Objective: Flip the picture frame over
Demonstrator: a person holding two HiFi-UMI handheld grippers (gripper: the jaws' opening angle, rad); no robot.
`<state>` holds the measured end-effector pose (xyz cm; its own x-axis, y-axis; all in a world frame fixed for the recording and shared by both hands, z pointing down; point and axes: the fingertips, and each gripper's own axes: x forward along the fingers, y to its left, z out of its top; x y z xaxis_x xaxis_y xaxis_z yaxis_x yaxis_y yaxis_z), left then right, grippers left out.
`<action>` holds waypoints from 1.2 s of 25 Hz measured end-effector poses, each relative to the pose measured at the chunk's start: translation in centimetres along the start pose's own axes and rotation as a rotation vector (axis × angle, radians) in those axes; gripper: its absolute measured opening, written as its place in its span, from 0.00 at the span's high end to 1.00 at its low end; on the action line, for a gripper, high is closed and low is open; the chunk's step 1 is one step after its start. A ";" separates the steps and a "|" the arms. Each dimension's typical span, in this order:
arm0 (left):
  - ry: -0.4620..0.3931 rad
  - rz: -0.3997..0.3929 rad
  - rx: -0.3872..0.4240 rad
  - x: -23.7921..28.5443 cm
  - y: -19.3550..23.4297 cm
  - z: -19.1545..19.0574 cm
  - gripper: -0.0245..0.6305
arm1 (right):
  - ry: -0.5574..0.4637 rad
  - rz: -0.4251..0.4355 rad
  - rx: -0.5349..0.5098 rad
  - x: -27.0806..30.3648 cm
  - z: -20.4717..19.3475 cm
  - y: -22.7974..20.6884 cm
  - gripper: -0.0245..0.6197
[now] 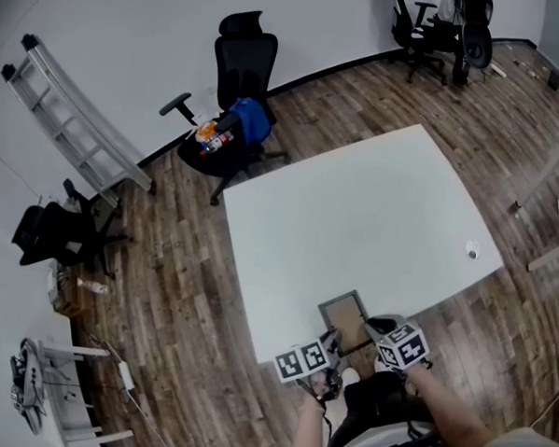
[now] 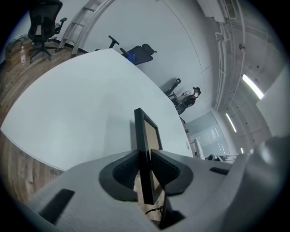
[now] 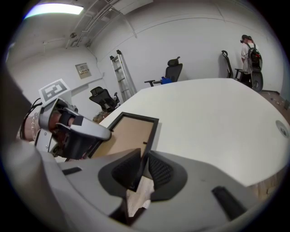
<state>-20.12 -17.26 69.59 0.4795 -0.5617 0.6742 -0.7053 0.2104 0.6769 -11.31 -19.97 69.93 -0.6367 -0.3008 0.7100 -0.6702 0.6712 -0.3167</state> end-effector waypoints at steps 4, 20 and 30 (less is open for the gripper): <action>0.011 0.032 0.020 0.9 0.3 -0.1 0.83 | 0.004 -0.014 0.021 -0.3 -0.2 -0.4 0.87; -0.056 0.117 0.154 2.9 -0.2 -0.2 0.83 | 0.013 -0.163 -0.042 -1.3 -0.4 -1.3 0.87; -0.076 0.268 0.267 2.8 0.2 0.0 0.81 | 0.049 -0.222 -0.112 -1.0 -0.3 -1.1 0.87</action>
<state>-18.91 -18.81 71.64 0.2267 -0.5752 0.7860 -0.9163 0.1475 0.3723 -9.82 -20.22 69.77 -0.4575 -0.4180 0.7848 -0.7434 0.6640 -0.0797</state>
